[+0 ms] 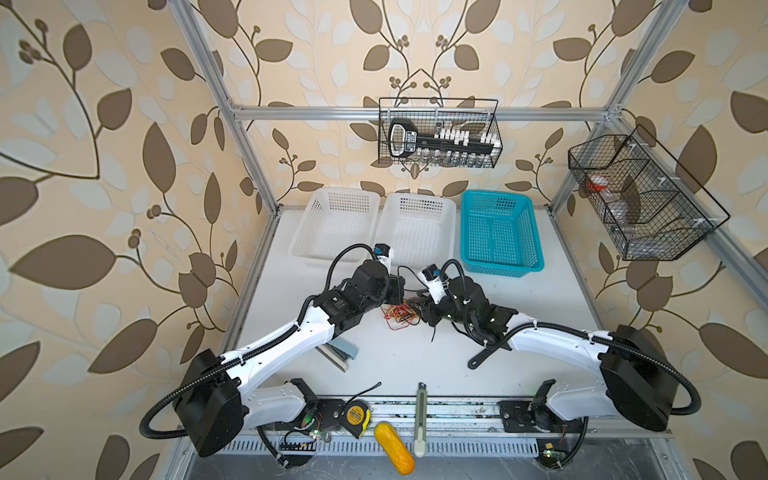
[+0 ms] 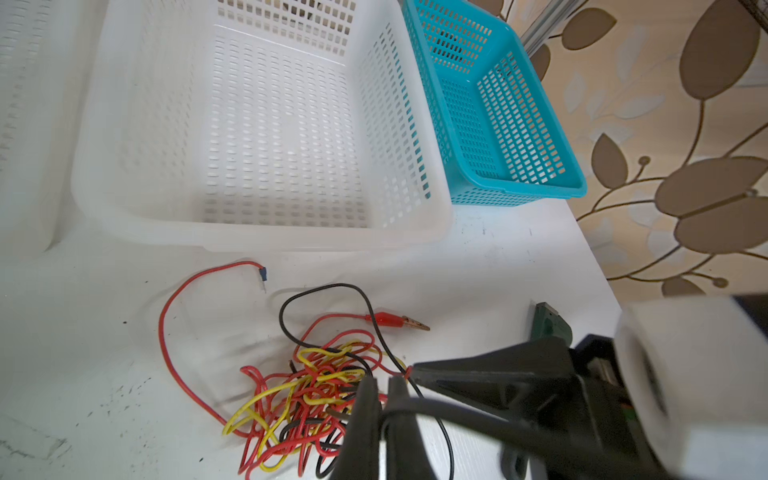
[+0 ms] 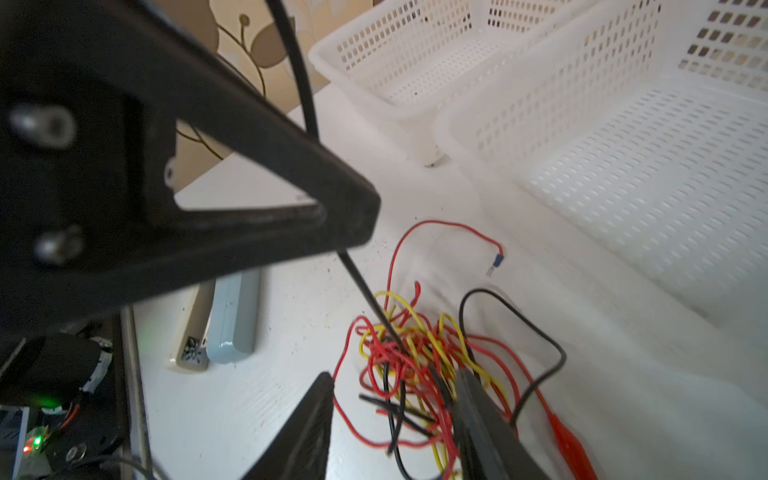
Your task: Untangle the cables
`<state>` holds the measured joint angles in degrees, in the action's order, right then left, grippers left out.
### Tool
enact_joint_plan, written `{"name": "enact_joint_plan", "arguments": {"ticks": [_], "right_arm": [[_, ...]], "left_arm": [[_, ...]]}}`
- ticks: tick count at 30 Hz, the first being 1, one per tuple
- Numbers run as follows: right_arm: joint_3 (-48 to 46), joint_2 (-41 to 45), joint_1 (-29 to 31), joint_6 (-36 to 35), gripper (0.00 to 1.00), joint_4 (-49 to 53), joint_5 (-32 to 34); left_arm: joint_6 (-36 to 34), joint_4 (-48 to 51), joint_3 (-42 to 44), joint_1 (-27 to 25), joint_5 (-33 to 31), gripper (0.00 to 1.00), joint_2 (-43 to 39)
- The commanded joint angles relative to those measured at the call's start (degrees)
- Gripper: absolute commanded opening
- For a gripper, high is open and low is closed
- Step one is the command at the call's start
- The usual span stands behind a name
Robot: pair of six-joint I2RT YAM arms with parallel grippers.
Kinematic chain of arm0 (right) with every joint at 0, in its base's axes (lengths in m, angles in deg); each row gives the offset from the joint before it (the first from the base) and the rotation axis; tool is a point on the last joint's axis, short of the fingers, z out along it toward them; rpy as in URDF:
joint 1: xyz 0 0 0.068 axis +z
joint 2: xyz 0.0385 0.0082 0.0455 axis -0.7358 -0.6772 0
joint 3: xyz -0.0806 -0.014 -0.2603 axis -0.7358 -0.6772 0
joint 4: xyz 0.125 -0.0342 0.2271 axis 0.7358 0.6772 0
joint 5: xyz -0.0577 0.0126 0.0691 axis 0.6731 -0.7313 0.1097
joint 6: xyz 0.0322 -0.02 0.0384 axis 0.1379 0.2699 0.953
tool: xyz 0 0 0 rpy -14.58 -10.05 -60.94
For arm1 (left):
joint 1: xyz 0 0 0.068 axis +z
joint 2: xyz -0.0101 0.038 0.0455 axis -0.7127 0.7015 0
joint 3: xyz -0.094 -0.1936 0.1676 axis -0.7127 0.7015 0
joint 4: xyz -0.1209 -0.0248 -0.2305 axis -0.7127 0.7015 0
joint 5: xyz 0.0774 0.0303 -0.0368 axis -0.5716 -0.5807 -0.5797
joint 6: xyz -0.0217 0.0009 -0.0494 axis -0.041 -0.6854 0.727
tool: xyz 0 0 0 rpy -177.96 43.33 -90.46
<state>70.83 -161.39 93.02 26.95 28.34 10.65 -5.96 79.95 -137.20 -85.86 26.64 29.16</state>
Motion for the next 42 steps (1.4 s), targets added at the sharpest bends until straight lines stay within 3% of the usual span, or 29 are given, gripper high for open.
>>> {"name": "enact_joint_plan", "arguments": {"ticks": [1,5,9,10,14,16,18,20,24,38,40,42], "right_arm": [[2.46,-3.69,0.32,0.61,0.48,-3.59,-1.97],[4.43,-6.97,0.37,1.73,0.42,-5.53,-2.35],[4.69,-7.06,0.32,2.49,0.04,-6.61,-1.28],[4.58,-6.73,0.32,2.45,0.0,-6.74,-0.95],[4.3,-5.35,0.15,2.13,0.0,-6.75,0.51],[4.34,-4.91,-0.07,2.38,0.0,-6.35,1.07],[4.22,-4.57,-1.04,3.88,0.0,-5.99,1.0],[3.99,-4.36,-2.31,5.52,0.0,-5.95,-0.02],[2.89,-2.87,-4.5,7.52,0.0,-5.94,-2.5],[5.21,2.67,-6.03,9.38,0.0,-2.43,-9.75],[5.27,2.85,-5.91,9.82,0.0,-2.4,-10.22],[5.39,3.24,-5.64,10.31,0.0,-2.39,-10.53]], "left_arm": [[0.36,-4.82,-2.18,0.5,3.74,0.0,-0.97],[0.76,-5.73,-1.87,0.5,5.48,0.0,-1.84],[0.76,-6.02,-0.99,0.44,4.57,0.0,-2.7],[0.74,-5.87,-0.66,0.48,3.77,0.0,-2.82],[0.91,-4.51,0.4,0.54,1.0,0.02,-3.35],[0.93,-4.66,1.17,0.53,0.56,0.21,-4.02],[0.6,-5.2,2.19,0.53,0.36,0.47,-5.01],[0.1,-5.06,2.9,0.54,0.04,0.65,-5.92],[-0.89,-3.54,4.19,0.53,-1.76,0.81,-7.2],[-1.88,-9.66,8.56,0.5,4.77,0.76,-3.36],[-2.19,-10.36,8.04,0.5,5.76,0.72,-2.07],[-2.49,-10.83,7.34,0.5,6.77,0.58,-0.49]]}}
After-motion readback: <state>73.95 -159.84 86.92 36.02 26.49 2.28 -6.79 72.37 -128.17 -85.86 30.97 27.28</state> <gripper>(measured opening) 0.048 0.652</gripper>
